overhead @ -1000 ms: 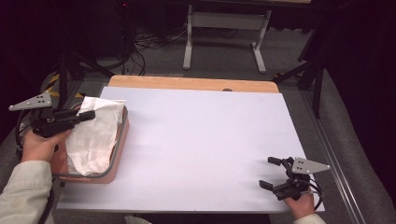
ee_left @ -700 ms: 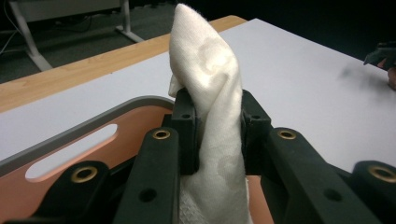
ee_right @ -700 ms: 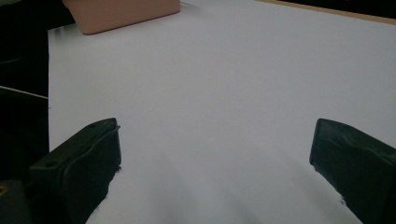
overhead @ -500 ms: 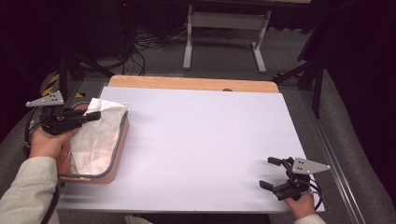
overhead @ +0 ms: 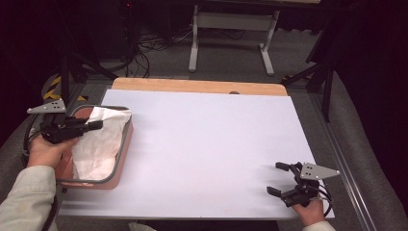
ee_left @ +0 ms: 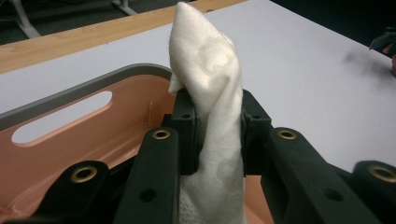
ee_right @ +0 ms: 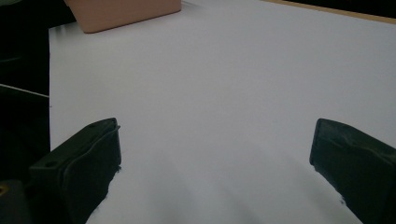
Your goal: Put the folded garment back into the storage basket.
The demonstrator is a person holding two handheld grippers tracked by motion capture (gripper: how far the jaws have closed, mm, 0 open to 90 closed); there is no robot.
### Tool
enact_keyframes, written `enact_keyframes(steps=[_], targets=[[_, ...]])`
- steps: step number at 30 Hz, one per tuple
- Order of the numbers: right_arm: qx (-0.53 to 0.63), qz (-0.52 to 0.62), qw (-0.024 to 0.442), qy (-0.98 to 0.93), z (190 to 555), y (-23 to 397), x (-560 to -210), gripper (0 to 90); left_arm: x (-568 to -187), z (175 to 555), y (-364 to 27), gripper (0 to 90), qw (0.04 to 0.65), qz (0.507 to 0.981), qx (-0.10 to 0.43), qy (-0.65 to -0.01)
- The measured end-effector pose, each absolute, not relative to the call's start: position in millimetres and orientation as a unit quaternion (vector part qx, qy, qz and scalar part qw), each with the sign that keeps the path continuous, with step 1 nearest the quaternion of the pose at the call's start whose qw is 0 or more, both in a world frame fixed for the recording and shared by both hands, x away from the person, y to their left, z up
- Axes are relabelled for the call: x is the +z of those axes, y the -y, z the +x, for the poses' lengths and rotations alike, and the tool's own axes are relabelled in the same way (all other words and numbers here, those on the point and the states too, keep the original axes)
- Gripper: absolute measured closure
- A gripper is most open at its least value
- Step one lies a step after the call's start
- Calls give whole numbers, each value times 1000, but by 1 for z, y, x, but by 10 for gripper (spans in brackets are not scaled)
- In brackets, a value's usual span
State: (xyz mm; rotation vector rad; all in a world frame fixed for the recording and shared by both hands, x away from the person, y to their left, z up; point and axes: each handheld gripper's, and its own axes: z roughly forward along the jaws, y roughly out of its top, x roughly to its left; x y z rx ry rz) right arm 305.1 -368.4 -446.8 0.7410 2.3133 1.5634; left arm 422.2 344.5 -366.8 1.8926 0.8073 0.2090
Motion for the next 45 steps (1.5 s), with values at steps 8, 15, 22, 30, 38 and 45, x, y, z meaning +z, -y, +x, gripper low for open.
enact_keyframes(steps=[8,15,22,30,38,45], targets=[[537,254,126,-795,305,368,-447,26,-368,427,-343,706,502,784,99,-351],[537,252,125,-795,305,368,-447,26,-367,430,-345,412,479,768,150,-399],[536,252,125,-796,306,368,-447,26,-364,428,-349,181,463,754,195,-424],[531,255,126,-798,308,366,-446,26,-354,419,-342,120,469,751,201,-419],[522,262,139,-799,315,366,-442,26,-336,399,-317,40,488,755,211,-383],[521,263,145,-799,322,365,-438,26,-326,382,-295,32,515,753,211,-351]])
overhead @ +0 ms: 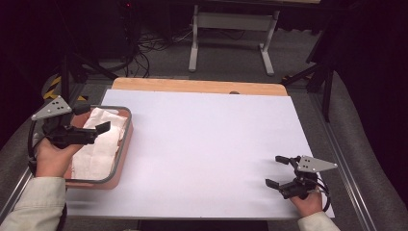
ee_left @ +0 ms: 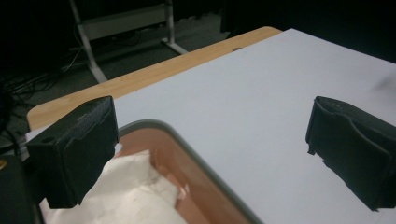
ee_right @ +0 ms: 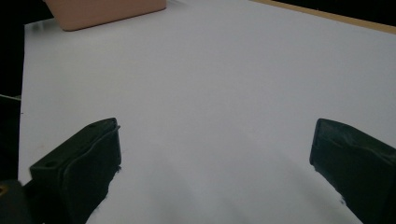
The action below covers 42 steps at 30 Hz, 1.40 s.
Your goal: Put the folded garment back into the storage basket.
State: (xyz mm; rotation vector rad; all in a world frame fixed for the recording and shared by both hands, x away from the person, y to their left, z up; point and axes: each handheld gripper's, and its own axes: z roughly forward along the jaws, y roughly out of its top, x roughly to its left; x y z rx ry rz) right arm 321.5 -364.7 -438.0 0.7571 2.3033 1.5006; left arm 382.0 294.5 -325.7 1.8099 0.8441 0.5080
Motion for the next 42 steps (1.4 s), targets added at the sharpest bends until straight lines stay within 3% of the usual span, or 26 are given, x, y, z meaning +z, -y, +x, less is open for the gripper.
enact_keyframes(steps=[19,24,42], targets=[[535,257,138,-793,328,363,-436,26,-316,344,-236,25,566,757,192,-264],[537,256,138,-792,327,363,-436,26,-329,340,-223,25,586,753,166,-249],[539,249,135,-793,322,362,-436,24,-375,331,-183,16,602,761,144,-195]])
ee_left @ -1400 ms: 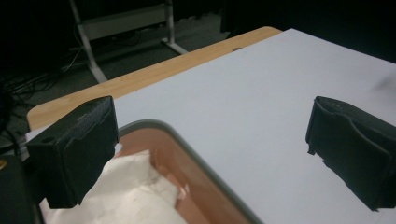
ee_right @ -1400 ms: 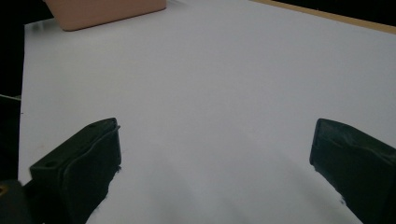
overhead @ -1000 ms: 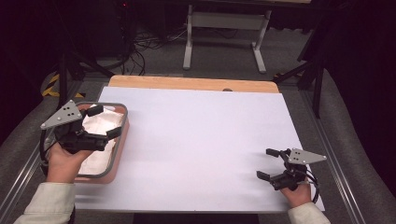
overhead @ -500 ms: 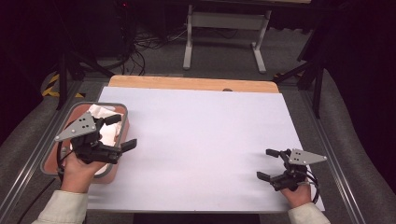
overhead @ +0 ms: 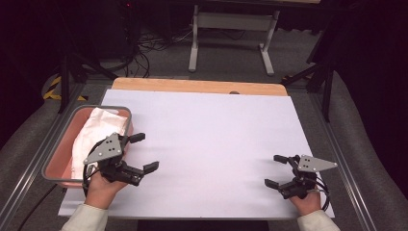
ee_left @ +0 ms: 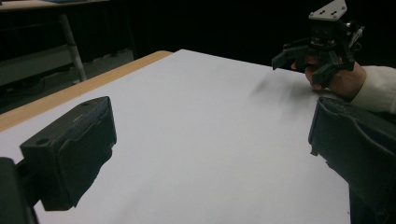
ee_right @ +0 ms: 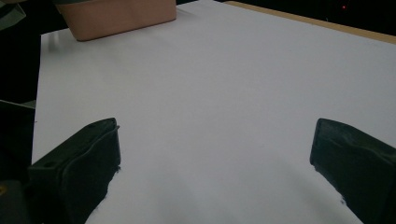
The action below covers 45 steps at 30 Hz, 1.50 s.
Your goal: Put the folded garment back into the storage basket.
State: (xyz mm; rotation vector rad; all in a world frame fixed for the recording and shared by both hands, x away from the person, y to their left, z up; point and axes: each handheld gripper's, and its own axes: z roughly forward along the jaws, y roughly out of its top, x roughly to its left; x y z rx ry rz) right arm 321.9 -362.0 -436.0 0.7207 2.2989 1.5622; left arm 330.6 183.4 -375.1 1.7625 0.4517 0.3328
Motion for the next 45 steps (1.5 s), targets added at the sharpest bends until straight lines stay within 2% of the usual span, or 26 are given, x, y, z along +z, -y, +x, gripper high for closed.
enact_keyframes(steps=[24,30,45], targets=[[534,254,128,-796,317,366,-443,24,-446,344,-140,13,595,777,86,-184],[528,254,125,-801,318,364,-446,24,-455,343,-134,13,574,793,99,-180],[522,251,127,-805,318,361,-448,24,-462,343,-136,13,557,796,121,-204]])
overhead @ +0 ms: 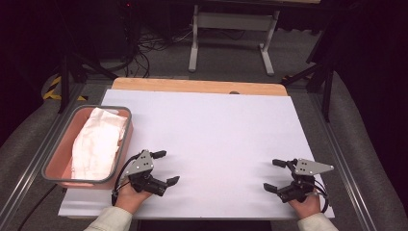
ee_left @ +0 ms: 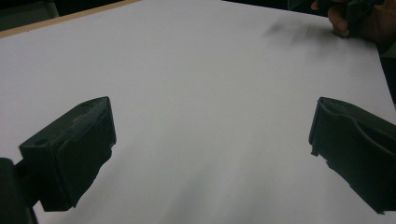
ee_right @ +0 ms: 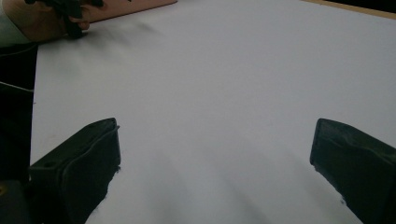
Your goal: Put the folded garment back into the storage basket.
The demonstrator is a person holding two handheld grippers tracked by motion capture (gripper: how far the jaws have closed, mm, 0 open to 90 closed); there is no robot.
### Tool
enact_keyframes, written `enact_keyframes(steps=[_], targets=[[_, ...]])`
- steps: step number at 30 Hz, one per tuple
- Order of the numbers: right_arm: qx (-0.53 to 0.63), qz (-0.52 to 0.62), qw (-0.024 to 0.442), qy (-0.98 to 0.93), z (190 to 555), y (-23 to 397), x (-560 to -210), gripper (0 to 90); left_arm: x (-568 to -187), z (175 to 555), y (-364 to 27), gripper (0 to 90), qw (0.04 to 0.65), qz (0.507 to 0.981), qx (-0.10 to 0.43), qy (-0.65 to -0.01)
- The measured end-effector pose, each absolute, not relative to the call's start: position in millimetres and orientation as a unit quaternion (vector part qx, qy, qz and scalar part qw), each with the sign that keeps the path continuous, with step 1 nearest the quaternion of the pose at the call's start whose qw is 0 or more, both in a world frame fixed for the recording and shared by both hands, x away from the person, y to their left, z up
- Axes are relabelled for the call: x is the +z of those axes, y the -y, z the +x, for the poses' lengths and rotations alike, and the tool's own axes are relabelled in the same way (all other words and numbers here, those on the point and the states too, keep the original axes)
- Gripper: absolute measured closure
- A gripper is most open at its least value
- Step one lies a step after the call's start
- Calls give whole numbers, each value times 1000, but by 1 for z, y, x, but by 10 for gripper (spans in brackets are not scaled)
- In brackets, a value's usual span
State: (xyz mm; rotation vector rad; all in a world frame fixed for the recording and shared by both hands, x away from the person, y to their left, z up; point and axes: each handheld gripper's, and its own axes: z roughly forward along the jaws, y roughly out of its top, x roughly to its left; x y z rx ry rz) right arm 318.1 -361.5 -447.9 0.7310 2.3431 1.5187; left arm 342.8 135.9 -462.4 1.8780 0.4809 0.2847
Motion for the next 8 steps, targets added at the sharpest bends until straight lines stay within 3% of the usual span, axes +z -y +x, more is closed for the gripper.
enact_keyframes(steps=[8], targets=[[522,251,129,-805,318,362,-448,24,-462,343,-137,13,560,793,117,-208]])
